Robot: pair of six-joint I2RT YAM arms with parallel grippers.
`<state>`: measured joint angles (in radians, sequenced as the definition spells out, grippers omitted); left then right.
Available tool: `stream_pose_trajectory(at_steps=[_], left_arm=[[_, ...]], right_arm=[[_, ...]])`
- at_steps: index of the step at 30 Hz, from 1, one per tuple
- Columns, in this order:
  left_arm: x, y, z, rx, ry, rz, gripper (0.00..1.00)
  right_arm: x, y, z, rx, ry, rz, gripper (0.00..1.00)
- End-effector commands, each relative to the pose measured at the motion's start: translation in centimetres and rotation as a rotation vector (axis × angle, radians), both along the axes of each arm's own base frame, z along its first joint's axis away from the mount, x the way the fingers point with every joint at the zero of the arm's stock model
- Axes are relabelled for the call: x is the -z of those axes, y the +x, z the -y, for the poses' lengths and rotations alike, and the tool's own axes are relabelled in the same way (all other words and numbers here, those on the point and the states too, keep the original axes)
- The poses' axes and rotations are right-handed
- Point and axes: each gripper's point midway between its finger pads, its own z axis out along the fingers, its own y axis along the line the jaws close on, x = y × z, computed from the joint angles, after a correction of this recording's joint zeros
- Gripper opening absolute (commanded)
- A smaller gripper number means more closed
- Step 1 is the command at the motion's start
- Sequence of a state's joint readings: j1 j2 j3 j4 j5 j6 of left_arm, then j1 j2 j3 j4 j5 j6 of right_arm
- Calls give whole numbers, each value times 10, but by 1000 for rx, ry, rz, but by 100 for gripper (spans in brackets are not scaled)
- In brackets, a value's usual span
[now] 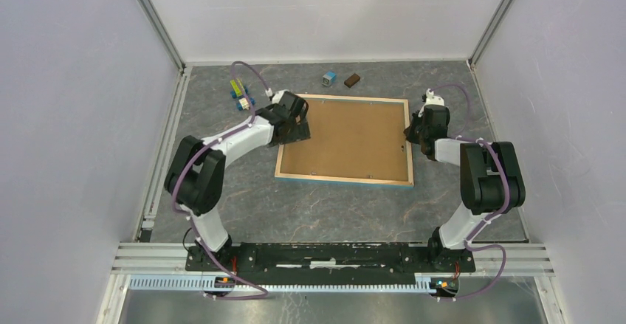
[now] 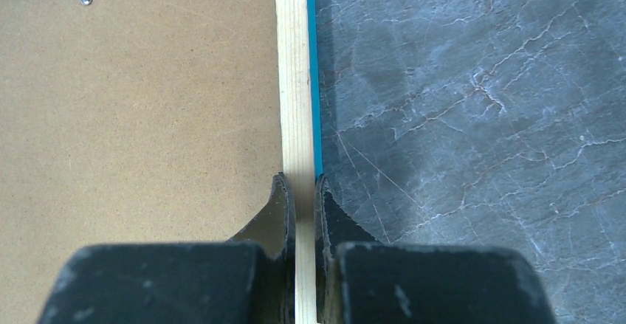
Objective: Put the photo into the frame
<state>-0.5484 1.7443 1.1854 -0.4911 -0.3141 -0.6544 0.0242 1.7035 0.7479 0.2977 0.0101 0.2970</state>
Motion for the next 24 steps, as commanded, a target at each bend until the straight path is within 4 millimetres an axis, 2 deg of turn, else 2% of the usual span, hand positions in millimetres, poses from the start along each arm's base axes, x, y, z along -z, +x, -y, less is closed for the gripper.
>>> stream_pose_trajectory(at_steps=[1, 5, 8, 15, 21, 24], left_arm=[[-14, 40, -2, -31, 20, 39, 98], [-10, 70, -3, -43, 21, 47, 87], [-7, 85, -4, -50, 49, 58, 86], [10, 99, -9, -93, 97, 63, 84], [22, 104, -10, -111, 89, 57, 73], [24, 105, -13, -117, 99, 53, 66]], right_arm=[[31, -29, 11, 6, -42, -133, 0], [26, -30, 7, -19, -33, -118, 0], [27, -29, 5, -23, -30, -117, 0], [33, -28, 7, -20, -31, -144, 0], [33, -27, 8, -16, -29, -141, 0], [33, -26, 3, -38, -6, -143, 0]])
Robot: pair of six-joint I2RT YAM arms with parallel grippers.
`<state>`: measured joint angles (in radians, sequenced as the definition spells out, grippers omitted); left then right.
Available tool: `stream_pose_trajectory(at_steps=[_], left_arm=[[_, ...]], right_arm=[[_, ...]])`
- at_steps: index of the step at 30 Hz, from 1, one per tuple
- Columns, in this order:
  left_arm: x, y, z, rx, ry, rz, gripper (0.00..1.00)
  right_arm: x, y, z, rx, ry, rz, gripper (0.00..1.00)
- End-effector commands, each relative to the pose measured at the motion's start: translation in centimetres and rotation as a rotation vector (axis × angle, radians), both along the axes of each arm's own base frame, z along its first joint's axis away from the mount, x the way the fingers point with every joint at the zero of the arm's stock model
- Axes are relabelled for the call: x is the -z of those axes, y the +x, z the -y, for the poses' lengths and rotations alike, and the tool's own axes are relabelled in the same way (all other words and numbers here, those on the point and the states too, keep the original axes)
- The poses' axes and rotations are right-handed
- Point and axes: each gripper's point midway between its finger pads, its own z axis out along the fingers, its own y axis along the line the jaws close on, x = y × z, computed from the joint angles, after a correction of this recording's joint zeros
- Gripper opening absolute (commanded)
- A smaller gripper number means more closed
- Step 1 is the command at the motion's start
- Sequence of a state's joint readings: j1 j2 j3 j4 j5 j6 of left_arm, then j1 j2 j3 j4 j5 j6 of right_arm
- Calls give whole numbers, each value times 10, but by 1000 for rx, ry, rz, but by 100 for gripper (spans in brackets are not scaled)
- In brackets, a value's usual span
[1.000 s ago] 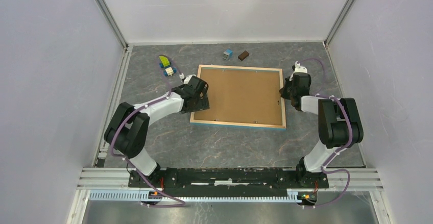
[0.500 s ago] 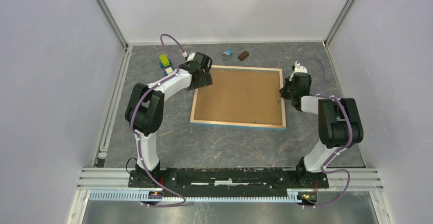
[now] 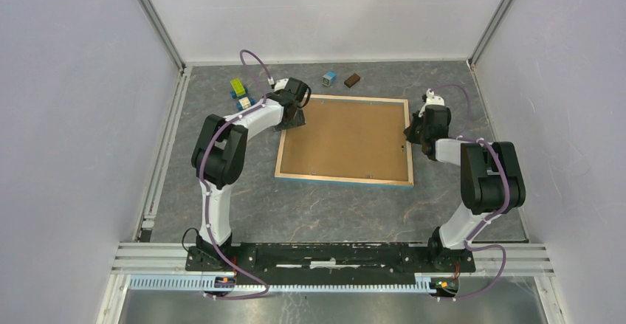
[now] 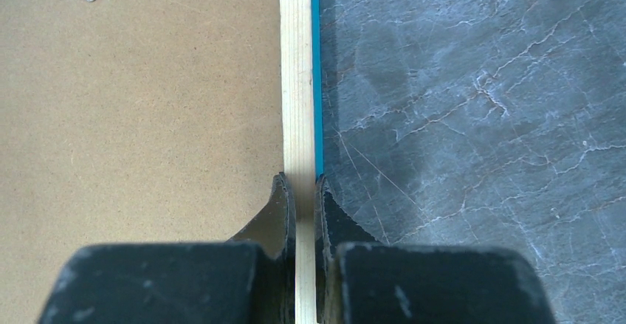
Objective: Put the photo into the frame
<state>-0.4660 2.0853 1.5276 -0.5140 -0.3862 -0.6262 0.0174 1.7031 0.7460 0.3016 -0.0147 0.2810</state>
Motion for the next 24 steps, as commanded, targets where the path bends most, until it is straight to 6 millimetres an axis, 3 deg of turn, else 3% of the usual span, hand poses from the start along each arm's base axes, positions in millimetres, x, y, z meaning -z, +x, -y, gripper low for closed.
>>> stream_pose_trajectory(at_steps=[1, 10, 24], left_arm=[[-5, 16, -7, -25, 25, 41, 65], [7, 17, -18, -80, 39, 17, 59], [15, 3, -38, -201, 85, 9, 40]], right_arm=[[33, -26, 3, -18, -7, -145, 0], [34, -26, 1, -23, -1, -147, 0], [35, -27, -1, -29, 14, -152, 0]])
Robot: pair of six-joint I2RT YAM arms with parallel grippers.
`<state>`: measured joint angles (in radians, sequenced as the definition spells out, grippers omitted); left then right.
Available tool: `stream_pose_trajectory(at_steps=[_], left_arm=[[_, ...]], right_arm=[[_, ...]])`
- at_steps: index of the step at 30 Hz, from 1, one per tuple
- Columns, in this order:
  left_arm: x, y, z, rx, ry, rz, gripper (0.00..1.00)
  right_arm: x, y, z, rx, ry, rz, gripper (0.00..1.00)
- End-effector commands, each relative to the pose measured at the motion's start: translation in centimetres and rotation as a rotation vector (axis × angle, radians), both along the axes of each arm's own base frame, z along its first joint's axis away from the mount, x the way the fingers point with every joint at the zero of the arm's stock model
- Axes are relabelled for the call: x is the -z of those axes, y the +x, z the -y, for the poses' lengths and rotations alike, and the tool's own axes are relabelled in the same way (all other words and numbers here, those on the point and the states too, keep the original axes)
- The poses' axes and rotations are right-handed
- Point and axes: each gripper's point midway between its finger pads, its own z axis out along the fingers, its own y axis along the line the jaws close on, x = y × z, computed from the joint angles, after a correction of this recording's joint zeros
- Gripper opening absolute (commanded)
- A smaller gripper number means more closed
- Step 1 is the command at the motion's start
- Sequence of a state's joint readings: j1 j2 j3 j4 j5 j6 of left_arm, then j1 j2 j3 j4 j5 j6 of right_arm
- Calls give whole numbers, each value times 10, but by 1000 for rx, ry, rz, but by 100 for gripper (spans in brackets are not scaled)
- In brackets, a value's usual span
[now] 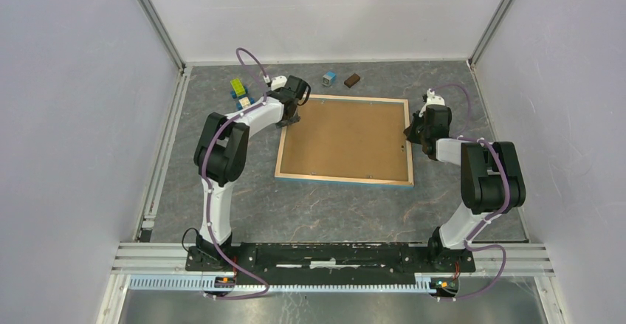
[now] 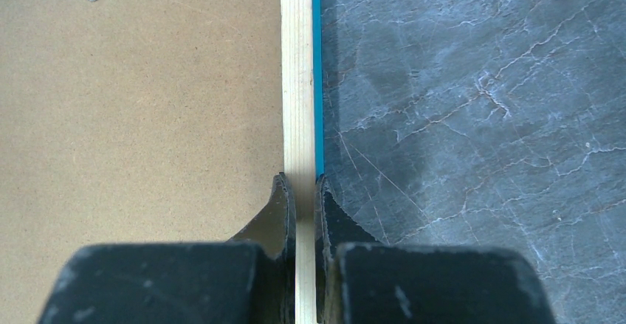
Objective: Put the photo into the frame
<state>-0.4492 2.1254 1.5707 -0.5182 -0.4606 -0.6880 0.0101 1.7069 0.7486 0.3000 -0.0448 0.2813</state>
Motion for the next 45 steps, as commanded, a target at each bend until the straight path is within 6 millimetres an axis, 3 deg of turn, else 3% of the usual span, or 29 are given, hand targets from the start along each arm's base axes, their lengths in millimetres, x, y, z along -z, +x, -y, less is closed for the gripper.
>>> stream_pose_trajectory(at_steps=[1, 9, 12, 23, 30, 31, 34, 37, 40, 45], left_arm=[[15, -14, -25, -104, 57, -32, 39], [22, -23, -27, -139, 46, -52, 27], [23, -26, -29, -142, 46, -55, 17], [17, -44, -28, -155, -47, -23, 13], [-22, -41, -34, -136, -24, 23, 50], [-31, -41, -34, -125, -23, 33, 54], [-47, -49, -38, -105, -20, 44, 70], [-53, -65, -43, -97, -18, 29, 83], [-57, -89, -38, -66, -76, 7, 88], [-60, -147, 15, 78, -174, -2, 89]], right_arm=[[35, -27, 1, -14, -6, -149, 0], [36, -26, 0, -17, 2, -151, 0], [36, -26, -1, -19, 5, -153, 0], [35, -27, -3, -22, 14, -151, 0], [36, -27, -4, -23, 18, -151, 0], [36, -27, 7, 2, 21, -150, 0], [35, -26, 6, 1, 26, -148, 0], [36, -27, 5, 0, 32, -147, 0], [36, -27, 6, 2, 35, -149, 0], [36, -27, 5, 3, 41, -146, 0]])
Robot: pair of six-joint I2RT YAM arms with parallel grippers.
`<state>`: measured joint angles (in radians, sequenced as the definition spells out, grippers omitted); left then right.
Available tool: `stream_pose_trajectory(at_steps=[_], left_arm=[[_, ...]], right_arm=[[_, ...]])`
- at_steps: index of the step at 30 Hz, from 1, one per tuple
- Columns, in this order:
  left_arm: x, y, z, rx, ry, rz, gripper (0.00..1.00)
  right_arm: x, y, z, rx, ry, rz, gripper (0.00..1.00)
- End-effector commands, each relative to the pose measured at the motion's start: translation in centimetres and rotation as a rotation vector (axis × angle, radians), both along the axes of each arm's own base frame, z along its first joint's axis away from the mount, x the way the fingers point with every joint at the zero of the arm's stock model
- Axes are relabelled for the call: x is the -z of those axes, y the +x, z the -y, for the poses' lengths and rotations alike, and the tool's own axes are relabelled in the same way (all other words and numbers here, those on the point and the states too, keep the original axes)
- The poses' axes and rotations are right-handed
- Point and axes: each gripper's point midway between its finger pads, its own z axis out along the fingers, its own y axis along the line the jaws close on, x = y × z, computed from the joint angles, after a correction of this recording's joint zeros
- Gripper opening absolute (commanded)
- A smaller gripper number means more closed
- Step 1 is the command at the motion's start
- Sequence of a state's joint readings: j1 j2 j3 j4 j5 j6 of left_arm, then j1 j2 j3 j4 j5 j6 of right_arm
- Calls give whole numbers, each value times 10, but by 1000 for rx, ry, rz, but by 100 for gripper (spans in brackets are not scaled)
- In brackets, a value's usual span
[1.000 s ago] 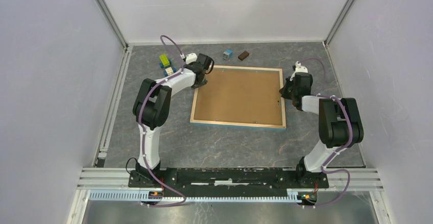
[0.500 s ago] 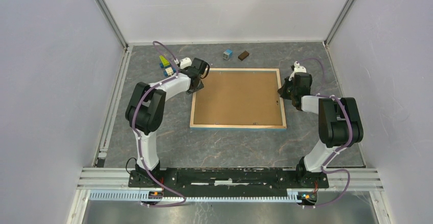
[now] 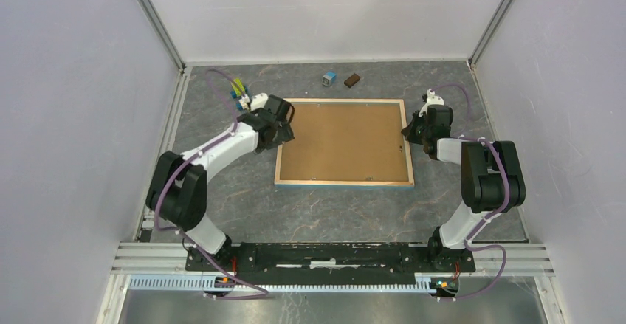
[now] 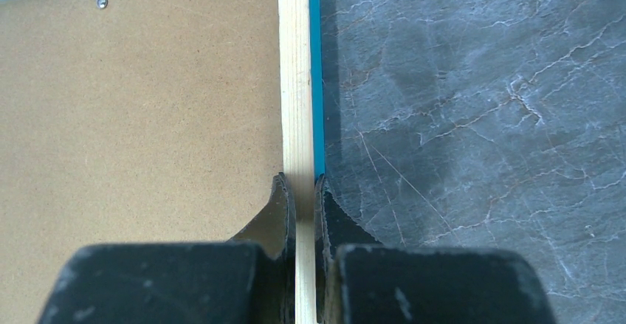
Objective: Put the photo into the frame
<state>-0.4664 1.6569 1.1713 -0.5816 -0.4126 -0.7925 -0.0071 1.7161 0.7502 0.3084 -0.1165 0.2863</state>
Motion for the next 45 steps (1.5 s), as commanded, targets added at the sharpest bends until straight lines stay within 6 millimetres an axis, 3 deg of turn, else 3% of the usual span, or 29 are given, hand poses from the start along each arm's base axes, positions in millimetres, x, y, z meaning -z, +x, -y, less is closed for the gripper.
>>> stream_pose_trajectory(at_steps=[1, 5, 8, 12, 16, 20, 23, 25, 29, 33, 36, 38, 45], left_arm=[[-6, -61, 63, 159, -95, 16, 90], [4, -116, 128, 266, -223, 39, 93], [16, -142, 164, 316, -276, 36, 94], [33, -152, 191, 375, -256, -22, 95], [44, -149, 198, 371, -251, -35, 95], [59, -145, 175, 340, -232, -74, 96], [62, -139, 137, 311, -175, -102, 96], [54, -132, 115, 299, -162, -69, 97], [44, -122, 65, 226, -156, -11, 97], [42, -125, 36, 174, -182, 52, 98], [51, -135, 28, 158, -226, 83, 98], [50, -139, 28, 169, -257, 108, 98], [48, -142, 25, 160, -325, 189, 99]], right_arm=[[35, -27, 11, 36, -8, -147, 0], [35, -28, 11, 40, -5, -141, 0], [36, -30, 9, 39, 4, -141, 0], [35, -32, 6, 39, 27, -136, 0], [31, -38, -2, 42, 41, -130, 0], [32, -54, -16, 28, -12, -185, 1], [41, -90, -24, 21, -86, -215, 9], [40, -113, -38, -11, -83, -208, 15], [20, -148, -65, -130, -116, -149, 45], [-6, -168, -82, -255, -134, -27, 76], [-39, -149, -68, -213, -233, 66, 95], [-68, -122, -69, -203, -293, 126, 98], [-123, -9, -122, -278, -349, 217, 98]])
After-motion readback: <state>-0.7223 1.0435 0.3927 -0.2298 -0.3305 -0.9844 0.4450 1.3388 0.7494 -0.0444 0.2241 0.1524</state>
